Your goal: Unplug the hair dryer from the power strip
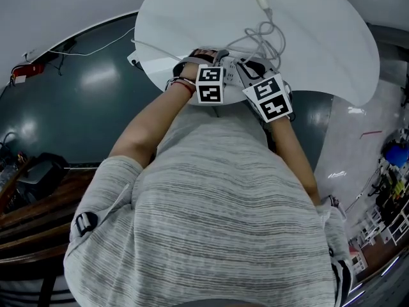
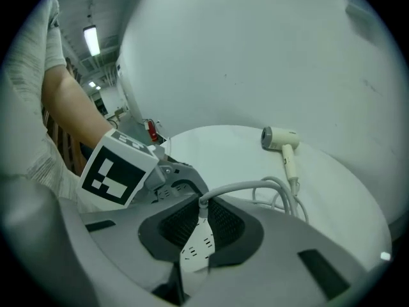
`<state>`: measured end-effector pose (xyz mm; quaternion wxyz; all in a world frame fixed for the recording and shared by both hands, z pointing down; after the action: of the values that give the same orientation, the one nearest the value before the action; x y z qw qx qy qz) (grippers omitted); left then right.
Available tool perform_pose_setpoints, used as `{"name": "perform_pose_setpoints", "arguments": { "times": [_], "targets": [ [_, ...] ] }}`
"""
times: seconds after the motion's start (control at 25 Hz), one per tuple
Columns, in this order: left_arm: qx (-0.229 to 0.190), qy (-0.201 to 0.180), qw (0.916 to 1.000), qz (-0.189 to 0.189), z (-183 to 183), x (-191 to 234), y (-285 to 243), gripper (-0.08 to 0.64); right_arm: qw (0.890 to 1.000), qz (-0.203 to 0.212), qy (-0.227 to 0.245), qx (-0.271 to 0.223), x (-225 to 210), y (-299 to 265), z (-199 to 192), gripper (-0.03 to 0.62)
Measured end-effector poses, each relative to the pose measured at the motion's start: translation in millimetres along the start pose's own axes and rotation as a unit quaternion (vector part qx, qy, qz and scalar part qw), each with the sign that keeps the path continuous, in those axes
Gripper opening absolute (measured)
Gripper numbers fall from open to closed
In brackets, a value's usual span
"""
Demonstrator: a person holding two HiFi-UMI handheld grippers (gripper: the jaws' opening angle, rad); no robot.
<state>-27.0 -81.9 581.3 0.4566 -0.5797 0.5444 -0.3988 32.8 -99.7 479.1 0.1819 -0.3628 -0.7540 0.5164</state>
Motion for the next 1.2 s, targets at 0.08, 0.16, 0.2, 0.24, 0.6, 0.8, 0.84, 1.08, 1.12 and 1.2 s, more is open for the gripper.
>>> {"name": "perform_pose_setpoints", "arguments": {
  "times": [0.08, 0.16, 0.2, 0.24, 0.6, 0.8, 0.84, 1.08, 1.12, 1.2],
  "targets": [
    [0.0, -0.002, 1.0, 0.0, -1, -1, 0, 0.465, 1.0, -0.002, -0.016, -0.015, -11, 5, 2, 0.055],
    [0.0, -0.006, 1.0, -0.001, -2, -2, 0, 0.463, 0.999, -0.007, -0.026, -0.026, -23, 10, 5, 0.055],
    [0.0, -0.009, 1.0, -0.002, -2, -3, 0, 0.463, 0.999, -0.008, -0.032, -0.031, -29, 12, 7, 0.055],
    [0.001, -0.011, 0.9999, -0.003, -3, -4, 1, 0.463, 0.998, -0.008, -0.04, -0.037, -34, 14, 8, 0.055],
    [0.001, -0.026, 0.9996, -0.007, -15, -21, 5, 0.463, 0.993, 0.007, -0.089, -0.073, -61, 13, 17, 0.055],
    [-0.003, -0.035, 0.9993, -0.008, -21, -29, 7, 0.463, 0.992, 0.007, -0.095, -0.08, -62, 7, 17, 0.055],
    [-0.005, -0.037, 0.9993, -0.007, -21, -30, 7, 0.463, 0.992, 0.005, -0.095, -0.081, -62, 6, 17, 0.055],
    [-0.027, -0.045, 0.9986, 0.008, -24, -30, 7, 0.463, 0.993, -0.005, -0.08, -0.087, -58, 4, 16, 0.057],
    [-0.032, -0.046, 0.9984, 0.01, -25, -31, 7, 0.463, 0.993, -0.006, -0.079, -0.089, -57, 5, 15, 0.057],
    [-0.047, -0.043, 0.9978, 0.017, -25, -31, 12, 0.463, 0.992, -0.008, -0.078, -0.095, -54, 6, 12, 0.057]
  ]
}}
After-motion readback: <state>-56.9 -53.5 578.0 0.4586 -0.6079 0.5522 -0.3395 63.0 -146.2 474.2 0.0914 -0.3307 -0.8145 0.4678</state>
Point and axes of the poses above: the fingertips, and each gripper's own axes: y backward along the fingers, x to its left, z out of its top, the point moved 6 cm from there along y, backward along the fingers, and after that the axes turned 12 degrees about x, right-handed, at the moved point
